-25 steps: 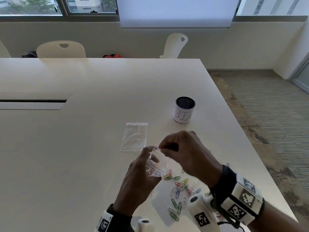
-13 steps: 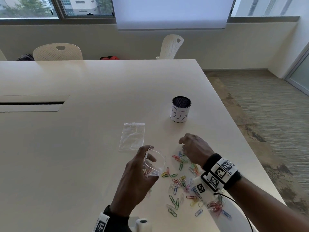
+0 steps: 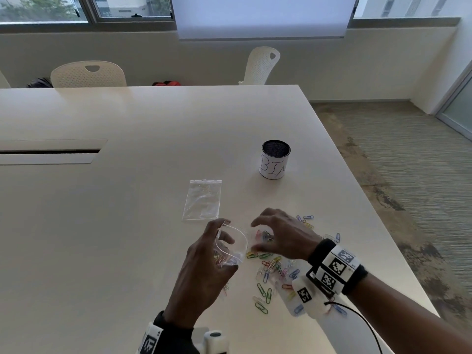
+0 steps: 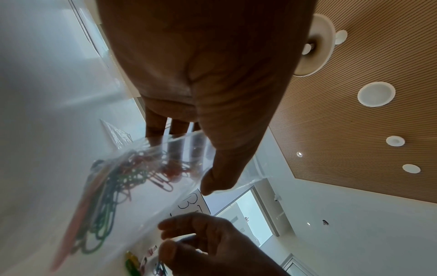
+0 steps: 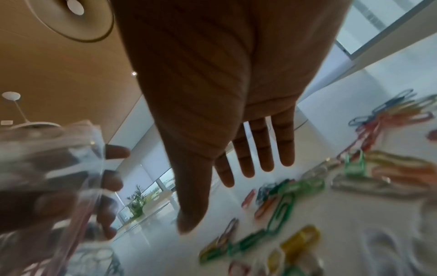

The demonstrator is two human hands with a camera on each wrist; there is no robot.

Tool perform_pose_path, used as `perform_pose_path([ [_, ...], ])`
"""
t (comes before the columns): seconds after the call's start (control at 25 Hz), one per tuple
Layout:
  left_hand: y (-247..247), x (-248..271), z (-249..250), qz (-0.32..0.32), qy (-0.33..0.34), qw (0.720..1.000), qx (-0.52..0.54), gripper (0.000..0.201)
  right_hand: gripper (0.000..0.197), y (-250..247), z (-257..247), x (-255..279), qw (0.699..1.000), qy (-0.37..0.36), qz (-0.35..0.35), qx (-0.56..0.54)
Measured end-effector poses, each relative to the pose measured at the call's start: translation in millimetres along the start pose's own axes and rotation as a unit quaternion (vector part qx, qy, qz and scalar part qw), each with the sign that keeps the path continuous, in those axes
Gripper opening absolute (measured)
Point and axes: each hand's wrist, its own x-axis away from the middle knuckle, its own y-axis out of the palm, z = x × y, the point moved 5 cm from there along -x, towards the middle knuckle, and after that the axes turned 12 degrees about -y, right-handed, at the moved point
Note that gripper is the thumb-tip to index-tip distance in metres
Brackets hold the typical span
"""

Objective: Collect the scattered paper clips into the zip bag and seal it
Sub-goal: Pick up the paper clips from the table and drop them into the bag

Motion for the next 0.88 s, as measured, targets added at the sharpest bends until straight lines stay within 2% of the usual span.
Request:
perform_pose_path([
  [0.08, -1, 3, 0, 0.001, -0.001, 1.0, 0.005, 0.071, 0.063, 17, -9, 0, 0.998, -0.024, -0.048, 0.031],
  [0.24, -1, 8, -2, -0.002, -0.003, 1.0, 0.006, 0.071, 0.019, 21, -9, 0, 0.999, -0.044, -0.011, 0.006],
  [0.32, -2, 11, -4, -0.003, -0.007, 1.0, 0.01, 0.072, 0.011, 14, -2, 4, 0.999, -0.034, 0.01, 0.007],
  [0.36, -3, 12, -4, -0.004, -0.009, 1.0, 0.011, 0.072, 0.014, 9, 2, 7, 0.999, -0.027, 0.02, 0.014],
  [0.44, -3, 15, -4, -0.004, -0.011, 1.0, 0.009, 0.072, 0.042, 3, 8, 12, 0.999, -0.01, 0.014, 0.037],
  [0.52, -3, 16, -4, -0.004, -0.014, 1.0, 0.005, 0.072, 0.076, 3, 12, 18, 0.997, 0.003, -0.035, 0.064],
  [0.6, -2, 17, -4, -0.006, -0.015, 1.0, 0.001, 0.073, 0.087, 9, 13, 23, 0.994, 0.002, -0.071, 0.082],
  [0.68, -1, 17, -4, -0.008, -0.015, 1.0, -0.002, 0.074, 0.076, 14, 11, 26, 0.995, -0.009, -0.056, 0.08],
  [0.88, 0, 19, -1, -0.003, -0.016, 1.0, -0.01, 0.073, 0.03, 19, 7, 26, 0.998, -0.027, 0.033, 0.055],
])
